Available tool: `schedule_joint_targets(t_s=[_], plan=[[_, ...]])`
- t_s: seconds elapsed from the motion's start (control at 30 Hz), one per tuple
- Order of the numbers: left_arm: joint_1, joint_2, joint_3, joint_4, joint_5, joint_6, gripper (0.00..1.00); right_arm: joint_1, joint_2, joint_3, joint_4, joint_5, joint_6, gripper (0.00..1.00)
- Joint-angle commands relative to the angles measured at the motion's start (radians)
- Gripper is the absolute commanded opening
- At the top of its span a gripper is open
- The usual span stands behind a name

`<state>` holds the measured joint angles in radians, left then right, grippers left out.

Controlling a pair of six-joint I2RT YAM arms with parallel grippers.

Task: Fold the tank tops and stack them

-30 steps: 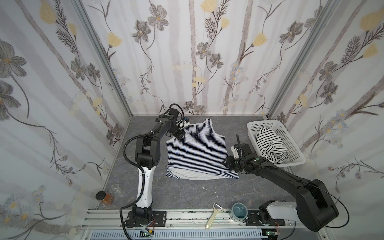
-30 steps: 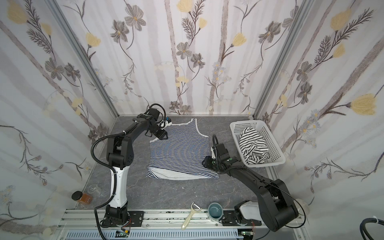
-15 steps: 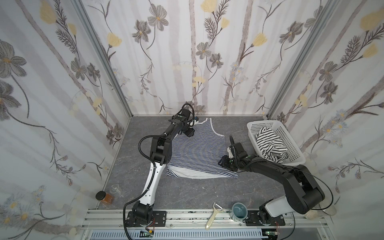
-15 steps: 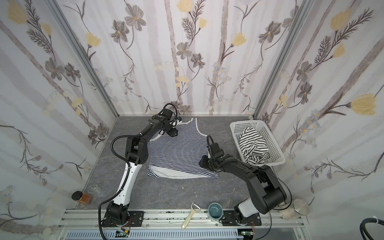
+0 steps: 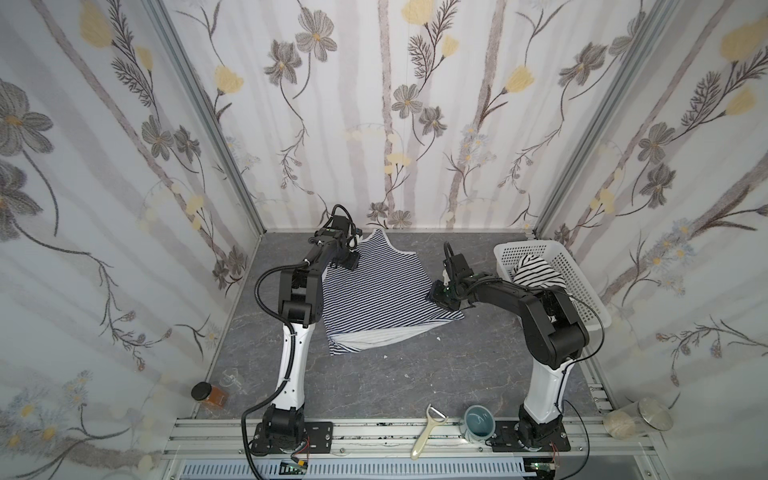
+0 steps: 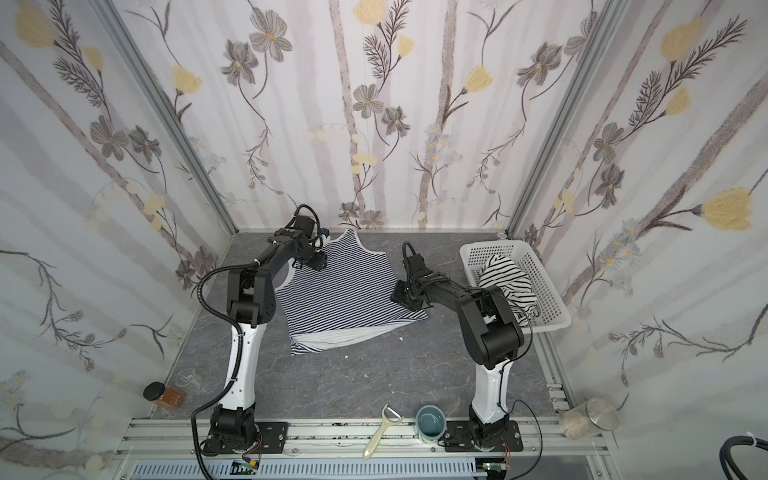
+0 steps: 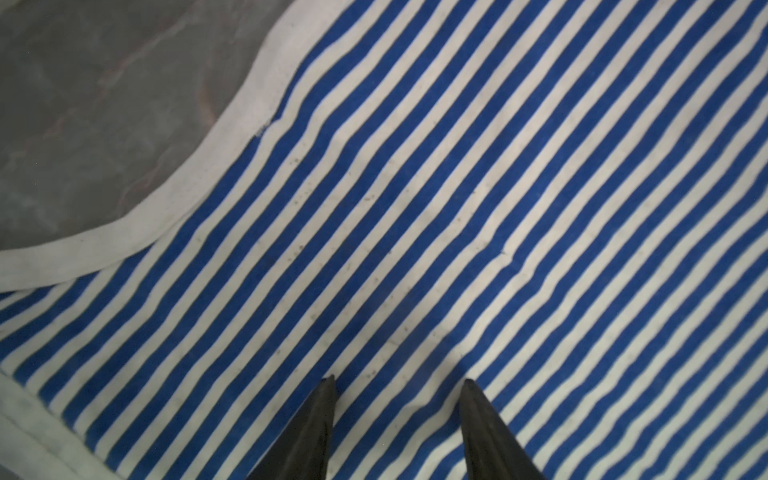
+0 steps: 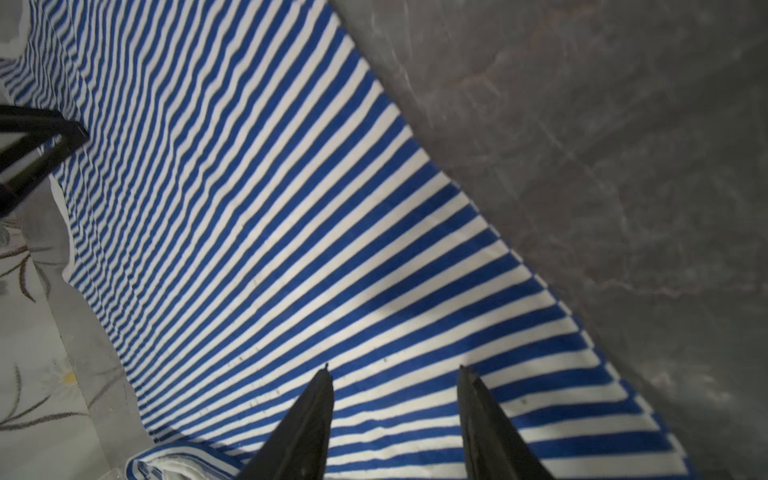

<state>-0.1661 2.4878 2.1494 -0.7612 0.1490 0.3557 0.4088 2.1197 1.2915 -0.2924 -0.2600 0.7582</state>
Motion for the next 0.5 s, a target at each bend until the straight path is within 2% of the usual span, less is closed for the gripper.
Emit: schedule_joint_targets(t_s=[0.0, 0.1, 0.23, 0.33, 0.47], plan=[[0.023, -0.101, -0.174, 0.033, -0.067, -0.059, 0.51, -0.032, 0.092, 0.160, -0.051, -0.042, 0.006, 0.51], [0.038, -0.218, -0.370, 0.139, -0.142, -0.073, 0.51, -0.044, 0.150, 0.303, -0.056, -0.139, -0.010, 0.51], [0.080, -0.340, -0.579, 0.223, -0.179, -0.097, 0.52, -0.016, 0.061, 0.318, -0.068, -0.101, -0.052, 0.53], [0.135, -0.418, -0.716, 0.274, -0.187, -0.112, 0.52, -0.001, -0.051, 0.172, -0.017, -0.095, -0.053, 0.53], [0.212, -0.521, -0.886, 0.334, -0.188, -0.132, 0.52, 0.034, -0.239, -0.148, 0.175, -0.150, -0.007, 0.56]])
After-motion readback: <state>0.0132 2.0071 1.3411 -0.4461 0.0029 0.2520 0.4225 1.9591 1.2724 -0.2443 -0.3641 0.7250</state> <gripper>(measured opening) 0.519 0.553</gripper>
